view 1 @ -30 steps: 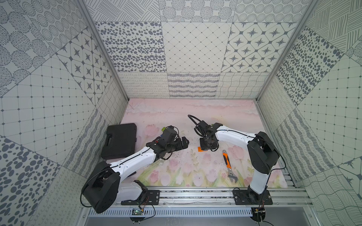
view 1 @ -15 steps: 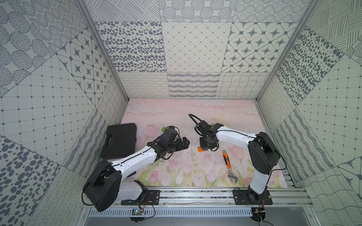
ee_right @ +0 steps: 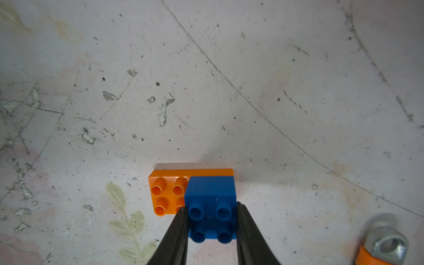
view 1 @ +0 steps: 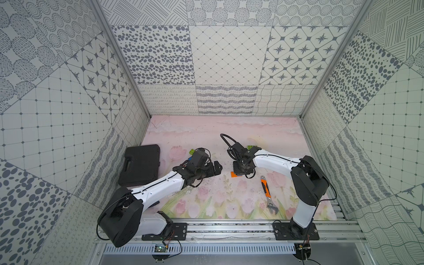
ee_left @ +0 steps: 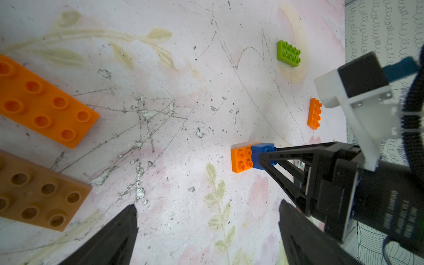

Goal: Assemble the number 5 with lego
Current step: Assemble the lego brick with the lego brick.

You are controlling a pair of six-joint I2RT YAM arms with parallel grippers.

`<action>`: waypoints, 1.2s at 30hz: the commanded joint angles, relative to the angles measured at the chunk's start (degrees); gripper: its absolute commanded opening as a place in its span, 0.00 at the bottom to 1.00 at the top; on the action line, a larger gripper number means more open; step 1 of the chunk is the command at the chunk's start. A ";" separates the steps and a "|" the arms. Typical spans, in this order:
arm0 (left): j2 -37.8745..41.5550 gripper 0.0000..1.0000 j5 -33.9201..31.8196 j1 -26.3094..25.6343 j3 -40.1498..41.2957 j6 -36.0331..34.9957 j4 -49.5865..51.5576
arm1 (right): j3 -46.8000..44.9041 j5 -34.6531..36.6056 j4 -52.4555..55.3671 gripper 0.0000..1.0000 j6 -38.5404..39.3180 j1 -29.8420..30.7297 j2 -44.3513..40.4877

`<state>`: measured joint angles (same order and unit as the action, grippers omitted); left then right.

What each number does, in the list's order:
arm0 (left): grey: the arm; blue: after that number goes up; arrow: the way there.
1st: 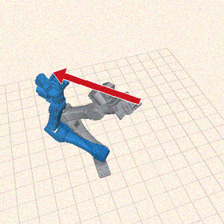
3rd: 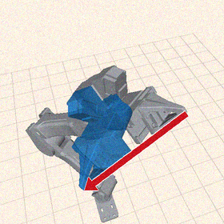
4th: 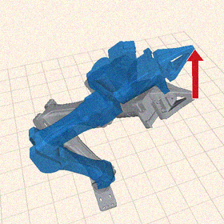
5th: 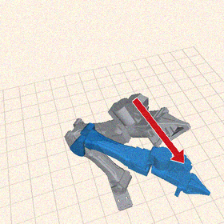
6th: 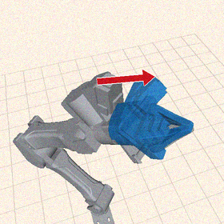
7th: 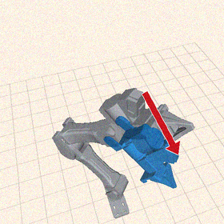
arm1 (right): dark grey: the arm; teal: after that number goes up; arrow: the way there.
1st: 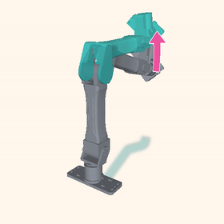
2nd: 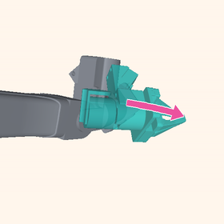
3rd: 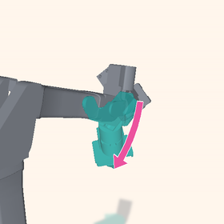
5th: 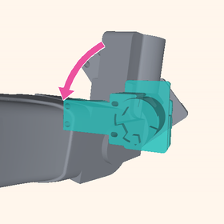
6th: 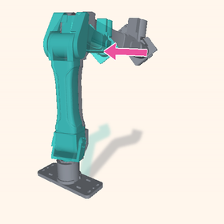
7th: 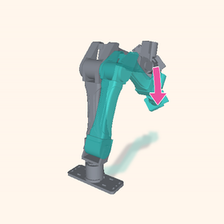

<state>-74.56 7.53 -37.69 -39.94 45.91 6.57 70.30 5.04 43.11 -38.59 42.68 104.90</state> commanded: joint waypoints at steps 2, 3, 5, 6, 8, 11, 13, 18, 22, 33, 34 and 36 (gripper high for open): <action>-0.10 0.99 -0.28 -0.06 -0.64 -1.43 0.71 | -0.62 1.92 3.44 0.20 -0.83 -0.27 3.04; -0.23 0.99 -0.37 -0.10 -0.74 -1.38 0.59 | 0.20 2.37 3.95 0.21 -1.02 -0.40 2.29; -0.01 0.99 -0.54 -0.15 -0.75 -1.41 0.50 | 0.76 2.98 4.00 0.21 -1.34 -0.44 0.92; 0.01 0.99 -0.59 -0.10 -0.72 -1.41 0.39 | 0.40 3.31 3.55 0.21 -1.73 -0.48 0.47; 0.02 0.99 -0.68 -0.12 -0.66 -1.42 0.44 | -0.76 3.44 2.39 0.21 -2.42 -0.75 1.12; -0.31 0.99 -0.68 -0.07 -0.74 -1.57 0.21 | -2.25 1.97 0.73 0.21 -2.23 -0.93 5.22; -0.32 0.99 -0.57 -0.08 -0.75 -1.53 0.29 | -2.25 -0.57 0.74 0.22 -1.95 -0.71 7.55; -0.02 0.99 -1.37 -0.08 -0.48 -1.58 0.63 | -2.16 -0.28 1.52 0.23 -1.96 0.21 8.76; 0.61 0.99 -1.63 -0.19 -0.66 -1.70 1.10 | -0.40 0.62 1.99 0.29 -1.59 -0.03 5.52; 3.96 0.99 -6.53 -0.14 -1.18 -3.30 4.83 | 5.84 0.24 4.15 0.48 1.76 -1.50 -3.28; 4.00 0.99 -6.84 -0.10 -1.19 -3.43 5.15 | 5.81 0.25 4.15 0.54 1.76 -1.50 -3.75; 3.99 0.99 -7.17 -0.11 -1.27 -3.46 5.42 | 5.86 0.11 4.63 0.55 2.19 -1.57 -4.50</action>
<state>-71.29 3.81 -37.69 -40.16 44.51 9.28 74.46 5.02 47.05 -37.45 41.34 103.50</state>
